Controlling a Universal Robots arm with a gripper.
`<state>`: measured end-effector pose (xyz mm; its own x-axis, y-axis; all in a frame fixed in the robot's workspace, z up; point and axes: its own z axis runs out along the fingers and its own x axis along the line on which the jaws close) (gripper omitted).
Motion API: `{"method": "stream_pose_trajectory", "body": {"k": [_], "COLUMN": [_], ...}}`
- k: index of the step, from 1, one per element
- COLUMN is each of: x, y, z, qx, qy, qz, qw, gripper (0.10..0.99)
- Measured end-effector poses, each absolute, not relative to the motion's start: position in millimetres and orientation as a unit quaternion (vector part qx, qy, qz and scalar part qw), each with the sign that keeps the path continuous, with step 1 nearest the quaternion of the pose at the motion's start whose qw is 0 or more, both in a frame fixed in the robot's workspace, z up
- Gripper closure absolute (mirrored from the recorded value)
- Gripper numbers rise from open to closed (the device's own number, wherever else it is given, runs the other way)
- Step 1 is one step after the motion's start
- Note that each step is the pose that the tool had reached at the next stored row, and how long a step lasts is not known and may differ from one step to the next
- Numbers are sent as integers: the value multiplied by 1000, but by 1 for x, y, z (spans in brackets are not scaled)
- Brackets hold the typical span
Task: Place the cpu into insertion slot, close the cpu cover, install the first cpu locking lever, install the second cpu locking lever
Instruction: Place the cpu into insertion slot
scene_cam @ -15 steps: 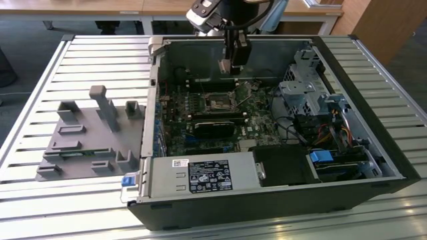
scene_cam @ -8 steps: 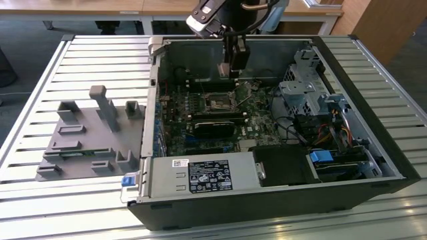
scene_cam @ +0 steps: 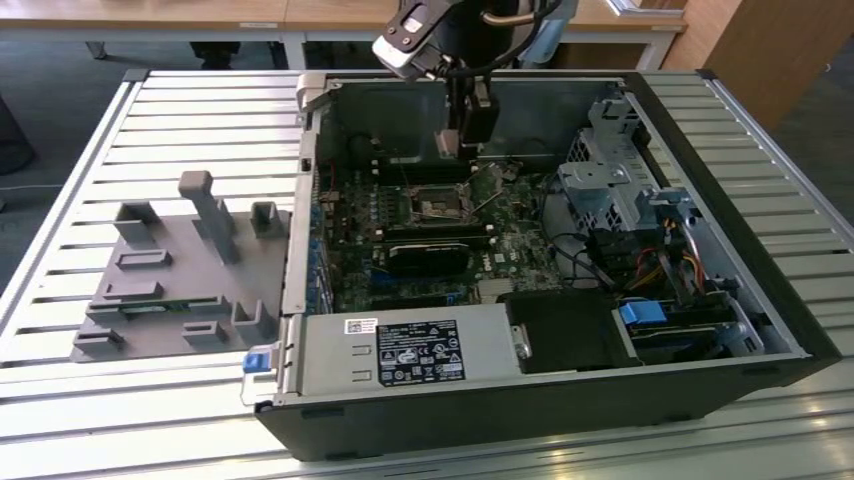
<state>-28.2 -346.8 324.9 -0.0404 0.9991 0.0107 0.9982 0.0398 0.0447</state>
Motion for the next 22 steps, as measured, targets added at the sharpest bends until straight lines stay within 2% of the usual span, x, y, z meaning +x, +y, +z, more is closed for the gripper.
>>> {"method": "stream_pose_trajectory", "body": {"k": [22], "x": [-29], "y": [-340], "z": [288], "qx": [695], "qy": [719], "qz": [19], "qw": [12], "gripper": [549]}}
